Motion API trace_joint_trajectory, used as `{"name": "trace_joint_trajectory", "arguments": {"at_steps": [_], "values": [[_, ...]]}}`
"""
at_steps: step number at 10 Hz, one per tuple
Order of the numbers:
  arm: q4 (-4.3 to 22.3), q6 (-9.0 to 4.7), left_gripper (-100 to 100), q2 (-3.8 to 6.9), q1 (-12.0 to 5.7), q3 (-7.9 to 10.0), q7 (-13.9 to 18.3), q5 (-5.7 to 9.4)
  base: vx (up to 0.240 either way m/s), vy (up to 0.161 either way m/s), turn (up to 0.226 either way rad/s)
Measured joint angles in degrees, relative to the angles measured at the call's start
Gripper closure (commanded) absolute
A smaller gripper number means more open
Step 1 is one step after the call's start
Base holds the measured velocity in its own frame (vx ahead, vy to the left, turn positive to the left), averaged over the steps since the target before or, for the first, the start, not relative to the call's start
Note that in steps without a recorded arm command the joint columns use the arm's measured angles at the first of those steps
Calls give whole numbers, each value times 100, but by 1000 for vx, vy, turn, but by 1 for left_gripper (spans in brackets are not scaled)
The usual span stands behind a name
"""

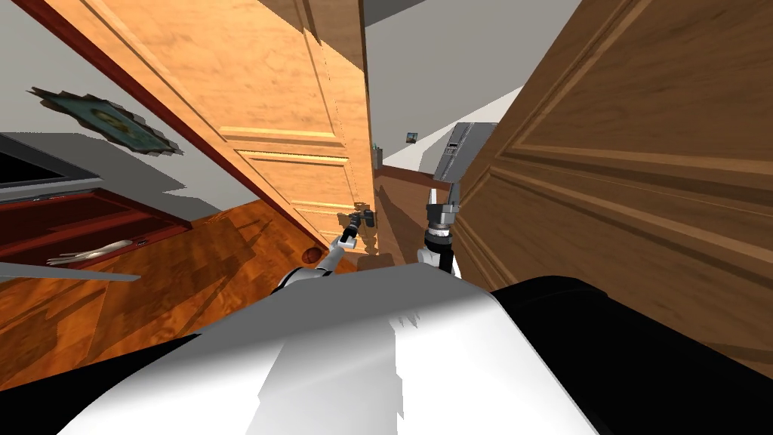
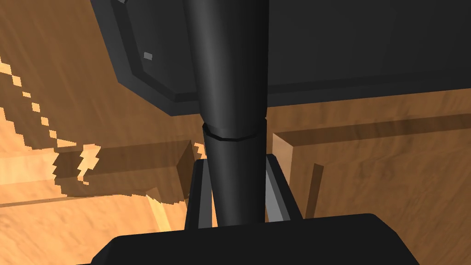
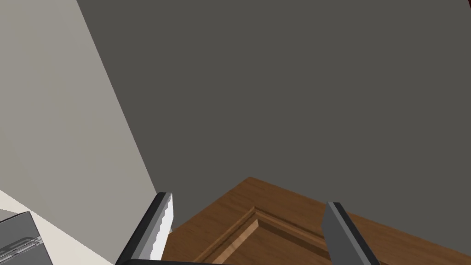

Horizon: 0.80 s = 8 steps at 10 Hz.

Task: Push the door open

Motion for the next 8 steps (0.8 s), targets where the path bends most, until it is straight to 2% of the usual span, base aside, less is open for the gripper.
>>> {"name": "trace_joint_trajectory", "arguments": {"at_steps": [1,5,7,8], "values": [[69,-39,100,2,-36,88,-39,25,120,-159,97],[-18,5,100,14,-1,341,-137,92,125,-162,69],[19,-25,100,37,-41,427,-156,118,77,-19,85],[-55,23,100,27,15,410,-195,139,178,13,86]]}}
